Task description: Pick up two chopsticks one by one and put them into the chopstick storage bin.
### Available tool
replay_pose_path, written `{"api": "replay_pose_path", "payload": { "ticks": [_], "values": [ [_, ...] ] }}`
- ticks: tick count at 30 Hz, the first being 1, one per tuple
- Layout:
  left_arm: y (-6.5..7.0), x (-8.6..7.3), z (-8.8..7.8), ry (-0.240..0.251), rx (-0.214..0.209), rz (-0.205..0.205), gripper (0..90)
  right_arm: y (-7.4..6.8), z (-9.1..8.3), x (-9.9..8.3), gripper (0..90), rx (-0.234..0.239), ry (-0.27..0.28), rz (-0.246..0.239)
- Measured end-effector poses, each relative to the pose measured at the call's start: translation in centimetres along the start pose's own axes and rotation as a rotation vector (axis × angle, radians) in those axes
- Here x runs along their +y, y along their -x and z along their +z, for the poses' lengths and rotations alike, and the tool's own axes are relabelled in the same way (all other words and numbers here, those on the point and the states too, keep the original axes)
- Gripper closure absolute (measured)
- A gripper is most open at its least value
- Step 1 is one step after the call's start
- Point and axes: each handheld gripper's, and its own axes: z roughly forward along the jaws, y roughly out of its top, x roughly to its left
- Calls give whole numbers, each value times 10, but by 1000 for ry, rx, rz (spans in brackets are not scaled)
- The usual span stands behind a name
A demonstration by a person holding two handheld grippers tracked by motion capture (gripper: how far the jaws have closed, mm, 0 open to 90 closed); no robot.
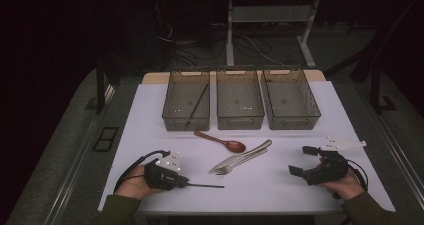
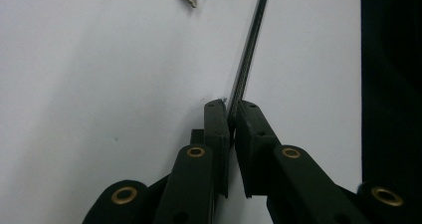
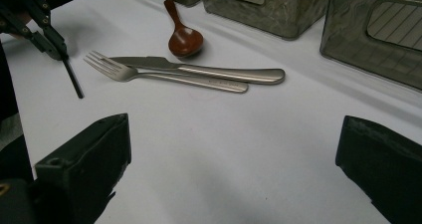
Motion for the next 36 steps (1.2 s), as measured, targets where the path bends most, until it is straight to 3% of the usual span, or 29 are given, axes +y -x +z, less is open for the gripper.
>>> {"api": "replay_pose_path", "payload": {
  "ticks": [8,12,22,26,36],
  "values": [
    [-4,-5,0,39,-46,-23,838,0,0,0,12,2,-2,-2],
    [-3,-4,1,38,-53,-3,851,-1,0,0,11,3,-2,-2],
    [-1,-3,-1,24,-43,18,857,-1,0,0,11,2,1,-3],
    [1,-2,-1,1,-18,23,856,-1,-1,0,12,2,2,-4],
    [7,-4,-1,16,25,45,857,-1,0,0,12,2,2,-4]
  ]
}}
